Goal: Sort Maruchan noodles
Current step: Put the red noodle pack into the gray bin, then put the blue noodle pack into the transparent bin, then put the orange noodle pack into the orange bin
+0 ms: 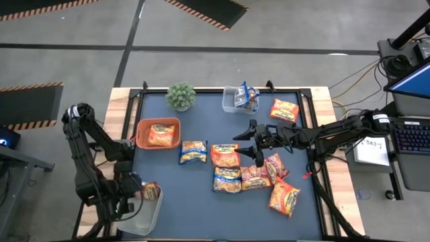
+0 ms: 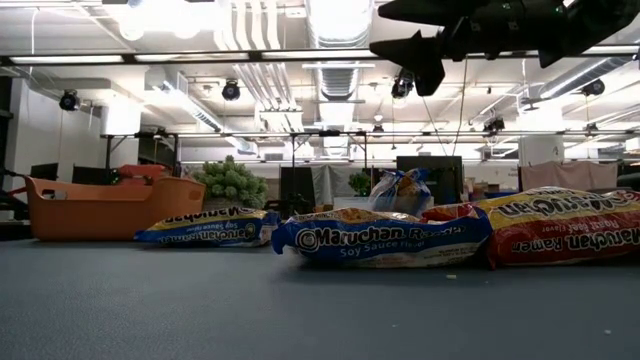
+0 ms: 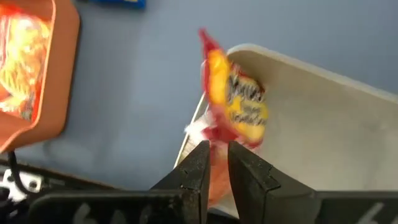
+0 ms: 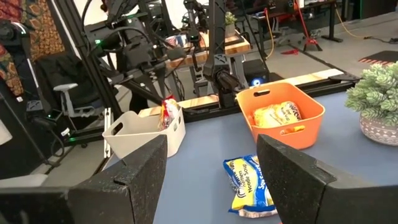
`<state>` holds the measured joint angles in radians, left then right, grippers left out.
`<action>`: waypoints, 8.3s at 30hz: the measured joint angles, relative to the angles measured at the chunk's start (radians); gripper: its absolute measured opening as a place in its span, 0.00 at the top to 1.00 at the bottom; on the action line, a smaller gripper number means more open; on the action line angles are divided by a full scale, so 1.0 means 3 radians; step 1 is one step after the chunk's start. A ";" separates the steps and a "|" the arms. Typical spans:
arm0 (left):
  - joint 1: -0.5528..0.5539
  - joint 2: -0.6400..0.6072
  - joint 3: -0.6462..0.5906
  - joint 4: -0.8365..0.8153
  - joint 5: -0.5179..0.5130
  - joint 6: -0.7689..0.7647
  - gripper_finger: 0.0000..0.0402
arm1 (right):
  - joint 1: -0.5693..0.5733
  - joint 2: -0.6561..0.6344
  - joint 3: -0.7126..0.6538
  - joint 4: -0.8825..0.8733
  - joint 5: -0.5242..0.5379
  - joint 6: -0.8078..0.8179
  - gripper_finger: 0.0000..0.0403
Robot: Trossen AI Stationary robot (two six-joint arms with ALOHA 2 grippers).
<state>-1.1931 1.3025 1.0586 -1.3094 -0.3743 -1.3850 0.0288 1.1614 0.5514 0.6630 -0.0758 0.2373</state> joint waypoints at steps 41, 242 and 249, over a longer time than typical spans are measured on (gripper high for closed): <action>0.2427 0.0017 -0.0316 0.2091 -0.0668 0.3978 0.90 | 0.0011 0.0004 0.0217 -0.0938 0.0866 0.1206 0.43; 0.2603 -0.1503 -0.1768 0.4506 -0.1952 0.5799 0.90 | -0.2795 0.3354 0.5507 -0.6551 -0.0970 0.0362 0.54; 0.2603 -0.1503 -0.1768 0.4506 -0.1951 0.5799 0.90 | -0.2795 0.3354 0.5507 -0.6470 -0.0967 0.0357 0.56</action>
<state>-0.4122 0.8516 0.5282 0.0425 -0.9597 0.3546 -0.8097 2.1677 2.2036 -1.2780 -0.3658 0.3443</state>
